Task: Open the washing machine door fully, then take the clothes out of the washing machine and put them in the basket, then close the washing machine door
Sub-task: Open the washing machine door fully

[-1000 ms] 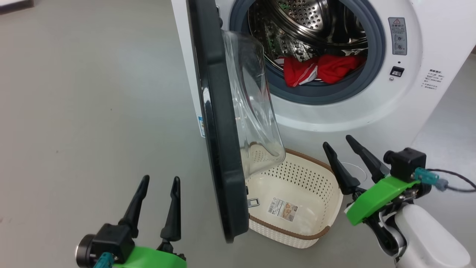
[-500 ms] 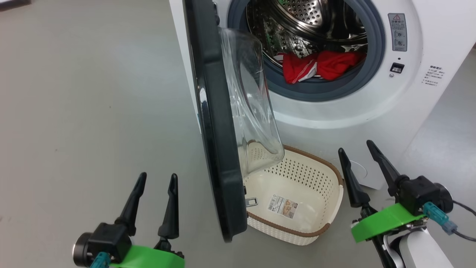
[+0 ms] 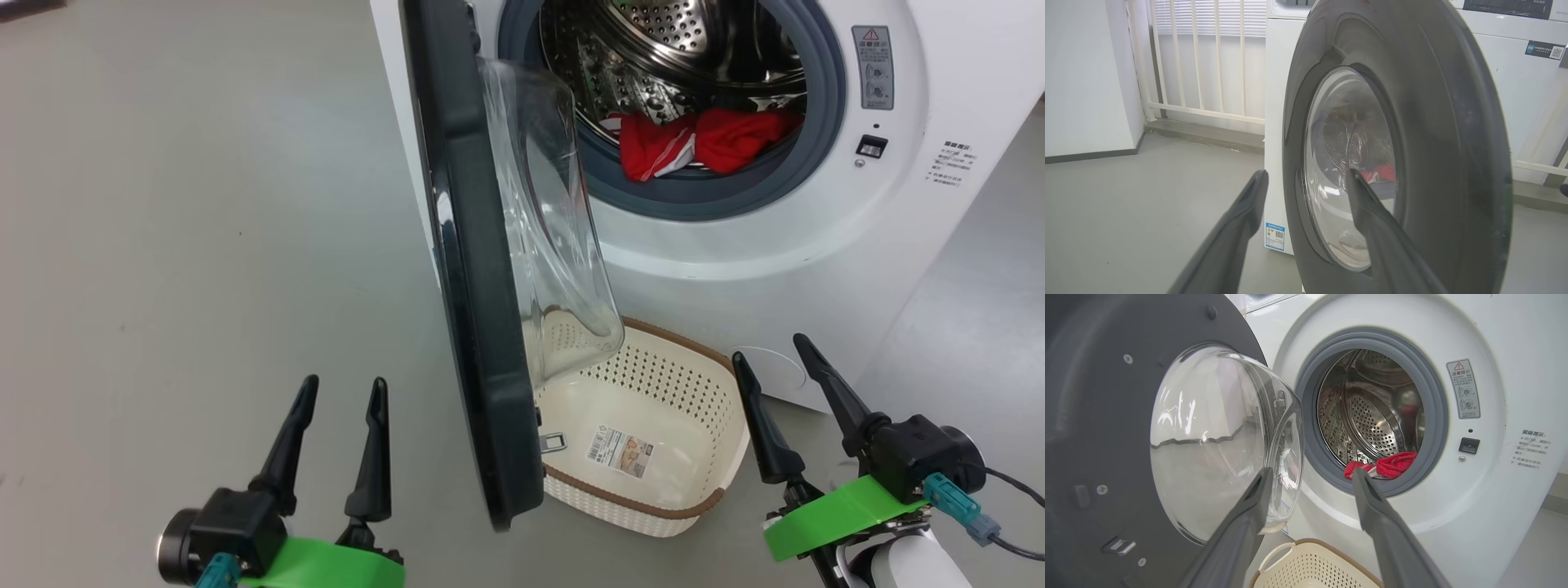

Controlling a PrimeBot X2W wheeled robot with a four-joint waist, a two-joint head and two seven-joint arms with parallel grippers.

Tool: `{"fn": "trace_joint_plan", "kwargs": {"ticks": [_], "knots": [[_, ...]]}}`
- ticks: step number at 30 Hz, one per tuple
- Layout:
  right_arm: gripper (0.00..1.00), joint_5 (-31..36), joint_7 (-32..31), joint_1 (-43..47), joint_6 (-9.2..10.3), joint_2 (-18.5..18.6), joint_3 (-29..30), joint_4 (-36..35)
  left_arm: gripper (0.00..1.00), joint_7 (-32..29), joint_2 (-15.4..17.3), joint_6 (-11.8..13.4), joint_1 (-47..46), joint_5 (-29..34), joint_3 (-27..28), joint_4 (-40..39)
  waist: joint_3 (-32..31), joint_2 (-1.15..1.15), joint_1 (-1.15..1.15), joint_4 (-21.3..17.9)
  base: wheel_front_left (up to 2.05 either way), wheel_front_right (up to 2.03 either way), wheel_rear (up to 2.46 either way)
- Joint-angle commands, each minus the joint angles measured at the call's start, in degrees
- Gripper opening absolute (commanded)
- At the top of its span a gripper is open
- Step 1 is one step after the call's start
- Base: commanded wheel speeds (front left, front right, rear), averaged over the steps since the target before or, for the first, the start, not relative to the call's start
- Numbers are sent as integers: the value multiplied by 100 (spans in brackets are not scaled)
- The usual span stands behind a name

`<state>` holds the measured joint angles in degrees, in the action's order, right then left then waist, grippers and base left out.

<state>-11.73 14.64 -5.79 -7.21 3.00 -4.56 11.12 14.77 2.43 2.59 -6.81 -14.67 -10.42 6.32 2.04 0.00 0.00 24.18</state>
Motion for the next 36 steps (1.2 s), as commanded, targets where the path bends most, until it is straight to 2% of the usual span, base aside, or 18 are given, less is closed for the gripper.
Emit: {"fn": "trace_joint_plan", "kwargs": {"ticks": [1, 10, 11, 12, 13, 14, 15, 21, 29, 36], "knots": [[100, -77, 35, -21, -28, -12, -163, -141, 100, 23, 45, 65, -37, 34, 200, -134, -24, 0, 0, 2, 0, 0, 0], [100, -167, 36, -18, -28, -12, -201, -110, 100, 23, 45, 67, -16, 53, 182, -104, -82, 0, 0, 21, 0, 0, 0], [100, -174, 36, -10, -28, -12, -211, -105, 93, 23, 45, 64, -13, 53, 178, -94, -91, 0, 0, 24, 0, 0, 0], [100, -180, 36, -1, -28, -12, -222, -99, 58, 23, 45, 60, -11, 52, 173, -83, -98, 0, 0, 27, 0, 0, 0], [100, -186, 36, 7, -28, -12, -231, -95, 40, 23, 45, 59, -8, 49, 166, -74, -105, 0, 0, 28, 0, 0, 0], [100, -190, 36, 14, -28, -12, -240, -90, 11, 23, 45, 54, -6, 40, 155, -66, -110, 0, 0, 28, 0, 0, 0], [100, -192, 36, 18, -28, -12, -250, -85, 0, 23, 45, 50, -7, 29, 147, -61, -113, 0, 0, 28, 0, 0, 0], [100, -230, 36, 14, -28, -12, -295, -66, 0, 23, 45, 22, -140, 53, 92, -200, -109, 0, 0, 24, 0, 0, 0], [100, -215, 36, 25, -28, -12, -300, -17, 0, 23, 63, -93, -710, 288, -61, -853, -124, 0, 0, 30, 0, 0, 0], [100, -232, 36, 30, -28, -12, -341, 16, 0, -69, 58, -210, -1155, 419, -507, -1569, -182, 0, 0, -31, 0, 0, 0]]}}
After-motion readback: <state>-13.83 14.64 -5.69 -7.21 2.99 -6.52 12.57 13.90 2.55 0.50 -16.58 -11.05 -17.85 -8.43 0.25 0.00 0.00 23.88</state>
